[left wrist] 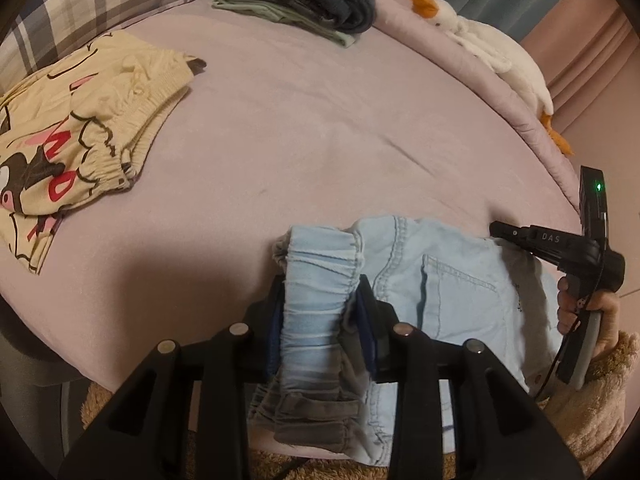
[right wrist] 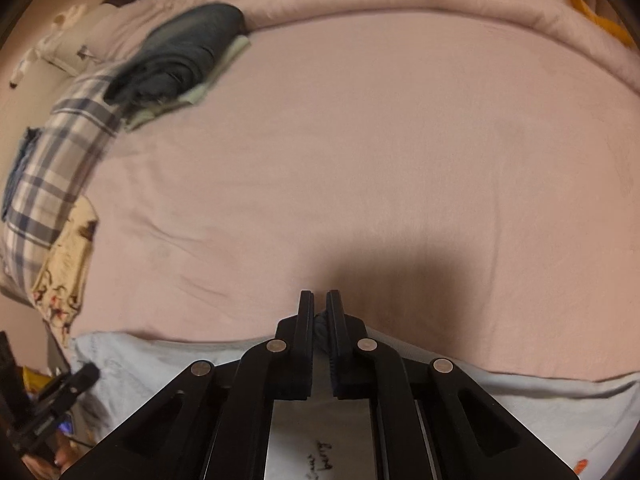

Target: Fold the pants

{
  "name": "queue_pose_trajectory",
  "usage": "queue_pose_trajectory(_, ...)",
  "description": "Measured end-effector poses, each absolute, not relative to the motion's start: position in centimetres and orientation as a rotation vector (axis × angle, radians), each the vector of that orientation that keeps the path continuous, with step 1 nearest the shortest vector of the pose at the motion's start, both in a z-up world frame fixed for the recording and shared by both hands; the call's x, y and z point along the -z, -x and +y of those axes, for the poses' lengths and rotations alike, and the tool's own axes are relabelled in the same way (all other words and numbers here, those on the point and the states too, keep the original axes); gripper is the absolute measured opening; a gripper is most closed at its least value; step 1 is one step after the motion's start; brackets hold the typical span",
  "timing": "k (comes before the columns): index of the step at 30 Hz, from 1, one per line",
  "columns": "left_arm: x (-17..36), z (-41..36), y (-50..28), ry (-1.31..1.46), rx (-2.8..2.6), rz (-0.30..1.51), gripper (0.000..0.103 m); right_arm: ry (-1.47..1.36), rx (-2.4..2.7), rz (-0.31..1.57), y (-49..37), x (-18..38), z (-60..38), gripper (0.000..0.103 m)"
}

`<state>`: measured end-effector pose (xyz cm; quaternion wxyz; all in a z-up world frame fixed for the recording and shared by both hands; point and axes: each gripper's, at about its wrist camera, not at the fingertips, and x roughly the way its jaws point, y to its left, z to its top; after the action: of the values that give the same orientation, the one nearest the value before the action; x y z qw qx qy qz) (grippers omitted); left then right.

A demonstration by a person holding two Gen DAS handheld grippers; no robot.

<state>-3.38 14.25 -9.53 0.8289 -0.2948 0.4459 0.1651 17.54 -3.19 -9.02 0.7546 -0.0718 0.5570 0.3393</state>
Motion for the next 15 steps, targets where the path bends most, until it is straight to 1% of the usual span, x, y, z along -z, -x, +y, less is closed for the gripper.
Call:
queue_pose_trajectory(2,9.3,14.3,3.4,0.62,-0.355,0.947,0.035,0.158,-0.735,1.216,-17.5,9.9,-3.0,0.007)
queue_pose_trajectory(11,9.3,13.7,4.5,0.588,-0.388,0.942,0.035,0.202,-0.722,1.195,-17.5,9.8,-2.4,0.006)
queue_pose_trajectory(15,9.6,13.5,4.4,0.583,-0.404,0.951,0.04,0.176,-0.726,1.201,-17.7,10.1,-2.4,0.005)
